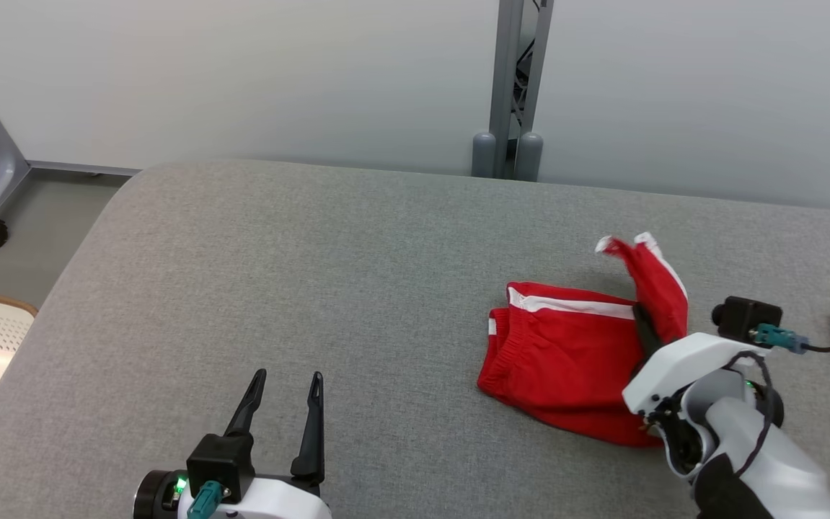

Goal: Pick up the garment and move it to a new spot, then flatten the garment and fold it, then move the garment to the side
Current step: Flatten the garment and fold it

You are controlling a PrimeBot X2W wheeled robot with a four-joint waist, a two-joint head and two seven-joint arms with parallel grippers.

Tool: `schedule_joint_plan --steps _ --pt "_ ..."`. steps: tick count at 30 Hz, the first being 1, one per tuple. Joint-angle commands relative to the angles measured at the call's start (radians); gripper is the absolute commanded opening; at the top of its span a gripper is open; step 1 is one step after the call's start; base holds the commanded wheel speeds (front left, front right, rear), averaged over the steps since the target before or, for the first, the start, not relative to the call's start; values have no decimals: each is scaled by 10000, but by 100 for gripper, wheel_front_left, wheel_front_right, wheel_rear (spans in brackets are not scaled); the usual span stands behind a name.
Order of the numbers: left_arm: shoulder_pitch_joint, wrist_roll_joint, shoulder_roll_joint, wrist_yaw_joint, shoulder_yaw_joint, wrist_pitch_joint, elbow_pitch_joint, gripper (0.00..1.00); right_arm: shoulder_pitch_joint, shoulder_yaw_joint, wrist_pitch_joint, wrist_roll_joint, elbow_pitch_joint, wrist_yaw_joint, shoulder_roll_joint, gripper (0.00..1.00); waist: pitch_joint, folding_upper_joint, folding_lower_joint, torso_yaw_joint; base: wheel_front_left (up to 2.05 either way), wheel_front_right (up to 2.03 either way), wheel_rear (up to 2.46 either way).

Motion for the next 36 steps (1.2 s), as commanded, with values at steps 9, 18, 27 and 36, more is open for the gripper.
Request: schedule_joint_plan --steps 9,18,27,36 --pt "113 55 48 -33 -35 -25 38 100 549 713 56 108 -345 -5 425 0 44 0 0 379 0 0 0" --pt "-46 17 48 -49 -156 -25 78 100 709 1513 401 1027 -961 -5 440 0 240 0 0 800 0 0 0" --pt "-72 -1 48 -33 -162 -25 96 100 625 2273 350 1717 -1014 -5 446 0 334 0 0 1066 0 0 0" --pt "-206 -90 46 -27 -220 -25 81 100 353 3271 542 1672 -162 -5 443 83 548 0 0 1160 0 0 0"
